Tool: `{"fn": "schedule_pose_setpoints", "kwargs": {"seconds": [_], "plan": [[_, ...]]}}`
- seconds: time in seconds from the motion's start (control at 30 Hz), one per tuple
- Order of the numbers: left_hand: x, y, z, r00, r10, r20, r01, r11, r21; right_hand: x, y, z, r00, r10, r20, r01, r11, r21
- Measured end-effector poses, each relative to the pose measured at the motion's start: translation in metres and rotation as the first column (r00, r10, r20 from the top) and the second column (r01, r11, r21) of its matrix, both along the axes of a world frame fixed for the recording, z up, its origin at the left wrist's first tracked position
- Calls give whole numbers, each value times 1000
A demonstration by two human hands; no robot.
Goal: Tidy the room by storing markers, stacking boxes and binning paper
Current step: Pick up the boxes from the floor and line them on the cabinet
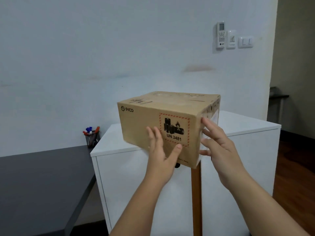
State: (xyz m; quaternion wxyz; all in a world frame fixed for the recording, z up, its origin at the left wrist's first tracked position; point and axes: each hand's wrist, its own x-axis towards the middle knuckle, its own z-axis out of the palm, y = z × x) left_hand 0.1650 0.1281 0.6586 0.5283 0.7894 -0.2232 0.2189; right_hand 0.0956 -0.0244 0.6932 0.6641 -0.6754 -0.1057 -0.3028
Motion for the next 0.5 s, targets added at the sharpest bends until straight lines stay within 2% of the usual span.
{"fn": "schedule_pose_setpoints", "kwargs": {"seconds": [0.1,0.17,0.3,0.37,0.43,0.5], "plan": [[2,-5,-3,998,-42,45,42,999,-11,15,10,6,982,186,-38,-188,981,-44],[3,-4,1,999,-7,47,8,999,-35,28,12,11,965,245,-90,-248,968,-26],[17,16,9,995,90,48,-85,992,-98,66,-13,21,993,4,-120,10,993,120],[25,29,7,992,111,59,-105,990,-93,88,-34,19,965,-98,-243,133,982,134],[31,41,2,988,136,78,-128,987,-101,106,-51,11,915,-130,-382,165,985,60],[38,51,-3,982,165,89,-151,977,-150,121,-52,0,893,-94,-439,94,995,-21]]}}
